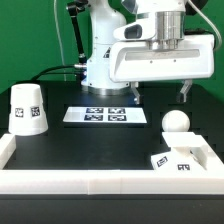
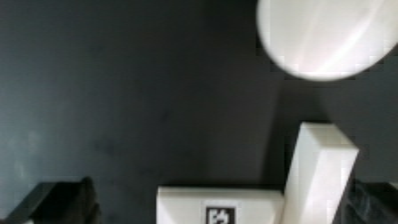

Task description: Assemble lamp

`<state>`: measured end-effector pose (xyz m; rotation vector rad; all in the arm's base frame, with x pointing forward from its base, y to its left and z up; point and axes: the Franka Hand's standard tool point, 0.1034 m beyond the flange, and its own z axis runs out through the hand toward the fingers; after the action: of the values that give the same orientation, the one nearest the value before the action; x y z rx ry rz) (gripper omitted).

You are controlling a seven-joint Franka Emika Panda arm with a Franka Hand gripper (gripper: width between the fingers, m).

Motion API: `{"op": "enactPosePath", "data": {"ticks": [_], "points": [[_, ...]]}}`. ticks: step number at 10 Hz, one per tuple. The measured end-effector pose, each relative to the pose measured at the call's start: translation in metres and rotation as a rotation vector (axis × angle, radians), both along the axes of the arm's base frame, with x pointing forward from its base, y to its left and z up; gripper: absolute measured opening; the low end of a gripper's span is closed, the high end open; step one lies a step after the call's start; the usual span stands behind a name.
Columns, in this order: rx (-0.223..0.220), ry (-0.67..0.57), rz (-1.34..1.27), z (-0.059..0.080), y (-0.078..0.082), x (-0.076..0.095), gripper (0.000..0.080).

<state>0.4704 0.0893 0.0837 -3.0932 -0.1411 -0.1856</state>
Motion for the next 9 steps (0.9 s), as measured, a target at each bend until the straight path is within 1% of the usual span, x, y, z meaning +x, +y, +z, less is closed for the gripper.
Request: {"op": "enactPosePath", "data": {"ticks": [3,5,6,8,9], "points": [[0.006,0.004,-0.023,0.000,0.000,0.001,0.0700],[0.037,0.014,-0.189,-0.001,0.001,-0.001,0.0700],[0.050,0.026,-0.285,-0.003,0.001,-0.005,0.0700],[0.079,0.051,-0.479,-0.007,0.017,-0.012,0.0700],[0.092,0.061,-0.546,-0.009,0.020,-0.014,0.0700]]}}
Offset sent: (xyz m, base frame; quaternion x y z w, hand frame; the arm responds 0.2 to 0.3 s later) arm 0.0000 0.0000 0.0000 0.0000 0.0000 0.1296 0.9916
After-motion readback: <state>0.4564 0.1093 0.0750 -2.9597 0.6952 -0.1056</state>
